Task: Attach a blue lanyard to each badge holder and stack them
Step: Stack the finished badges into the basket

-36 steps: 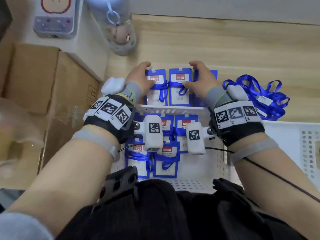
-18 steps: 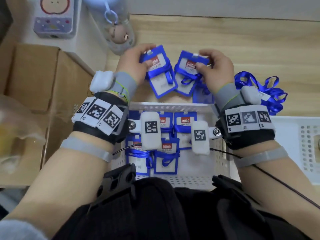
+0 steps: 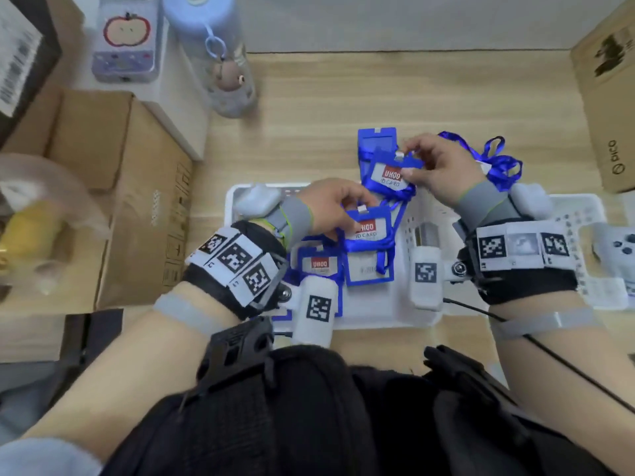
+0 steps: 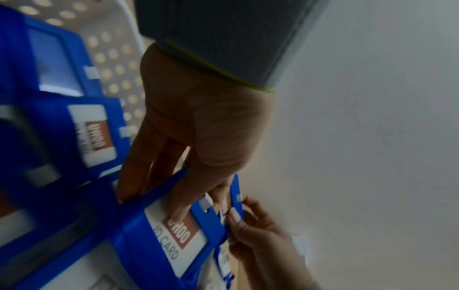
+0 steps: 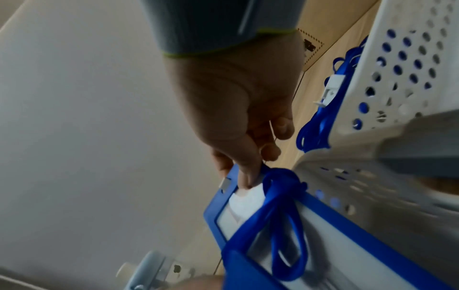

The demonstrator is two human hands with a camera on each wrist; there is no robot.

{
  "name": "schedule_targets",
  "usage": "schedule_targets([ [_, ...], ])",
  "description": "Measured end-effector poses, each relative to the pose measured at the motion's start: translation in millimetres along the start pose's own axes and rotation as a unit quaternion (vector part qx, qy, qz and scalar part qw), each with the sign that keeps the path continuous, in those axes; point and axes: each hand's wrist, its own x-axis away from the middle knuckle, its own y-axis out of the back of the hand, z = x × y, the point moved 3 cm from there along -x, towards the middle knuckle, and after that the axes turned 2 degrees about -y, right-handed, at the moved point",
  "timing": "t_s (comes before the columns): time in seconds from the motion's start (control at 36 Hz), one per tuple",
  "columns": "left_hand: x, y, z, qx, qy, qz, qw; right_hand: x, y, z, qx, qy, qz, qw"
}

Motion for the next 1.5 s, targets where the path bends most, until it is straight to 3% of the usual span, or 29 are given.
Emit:
schedule_targets([
  [0.22,-2,-29,19,-0.192,0.034,0.073,0.978,16,-11,-7,0.151,-0.008,0.066,0.986],
  [0.39,-5,-29,18,-0.294,0.027,0.086,0.952,12,-14,-9,0.236,-0.016,0.069,0.969],
  [0.5,-9,-27,15,-0.331,0.016,0.089,0.939,10,-13,-9,0.230,0.000,0.048,0.972],
  [0.64,-19,-2,1,-0.238,-0.026,0.002,0.971,13,-3,-2,0.112,0.034,-0.025,0.993],
  [0.72,-29,13,-9,-0.022,-0.044,-0.047,0.998,3,1,-4,0.008,0.009,-0.060,0.998],
  [0.81,-44,25,-17,0.167,-0.011,-0.122,0.978,-9,1,-6,-0.088,-0.031,-0.055,0.994],
  [0.89,-60,30,-21,0.239,0.036,-0.164,0.956,-22,-2,-10,-0.146,-0.069,-0.050,0.986],
  [1.0,-77,27,-21,0.209,0.108,-0.161,0.958,-45,-10,-20,-0.159,-0.126,-0.020,0.979],
  [1.11,-94,22,-14,0.173,0.123,-0.166,0.963,-62,-16,-33,-0.149,-0.171,0.012,0.974],
  [1.28,-110,15,-11,0.230,0.175,-0.149,0.946,-69,-21,-33,-0.202,-0.171,0.045,0.963],
  [1.39,-113,14,-10,0.249,0.154,-0.182,0.939,-67,-18,-27,-0.260,-0.149,0.046,0.953],
  [1.5,-106,20,-20,0.220,0.078,-0.225,0.946,-65,-6,-16,-0.298,-0.103,0.000,0.949],
])
